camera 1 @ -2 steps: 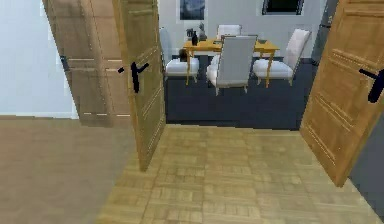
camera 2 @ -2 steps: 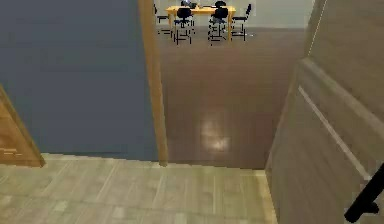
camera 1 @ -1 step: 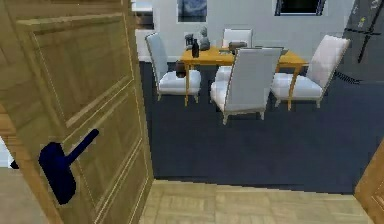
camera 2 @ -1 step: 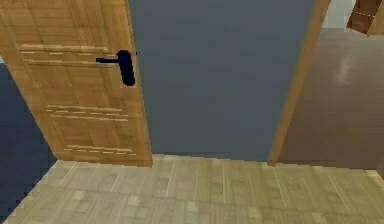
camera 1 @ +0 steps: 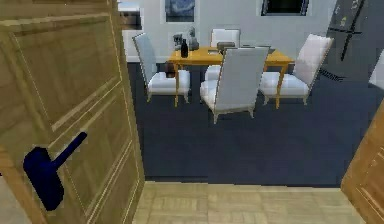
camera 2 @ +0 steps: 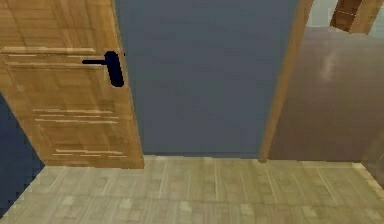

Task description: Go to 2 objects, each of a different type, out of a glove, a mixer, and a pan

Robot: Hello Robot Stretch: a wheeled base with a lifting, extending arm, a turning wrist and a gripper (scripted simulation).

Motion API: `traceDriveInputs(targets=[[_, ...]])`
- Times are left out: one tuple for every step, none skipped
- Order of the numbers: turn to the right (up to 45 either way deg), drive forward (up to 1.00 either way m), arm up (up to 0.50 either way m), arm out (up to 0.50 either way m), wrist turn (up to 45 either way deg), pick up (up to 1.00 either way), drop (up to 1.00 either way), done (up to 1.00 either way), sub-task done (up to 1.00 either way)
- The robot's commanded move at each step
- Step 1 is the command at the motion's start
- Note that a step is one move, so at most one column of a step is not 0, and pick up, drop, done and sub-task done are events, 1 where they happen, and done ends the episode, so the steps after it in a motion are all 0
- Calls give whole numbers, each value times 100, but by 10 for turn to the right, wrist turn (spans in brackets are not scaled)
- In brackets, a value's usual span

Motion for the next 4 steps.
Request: traceDriveInputs(targets=[[0, 30, 0, 0, 0, 0, 0, 0, 0], [0, 100, 0, 0, 0, 0, 0, 0, 0], [0, 60, 0, 0, 0, 0, 0, 0, 0], [-210, 0, 0, 0, 0, 0, 0, 0, 0]])
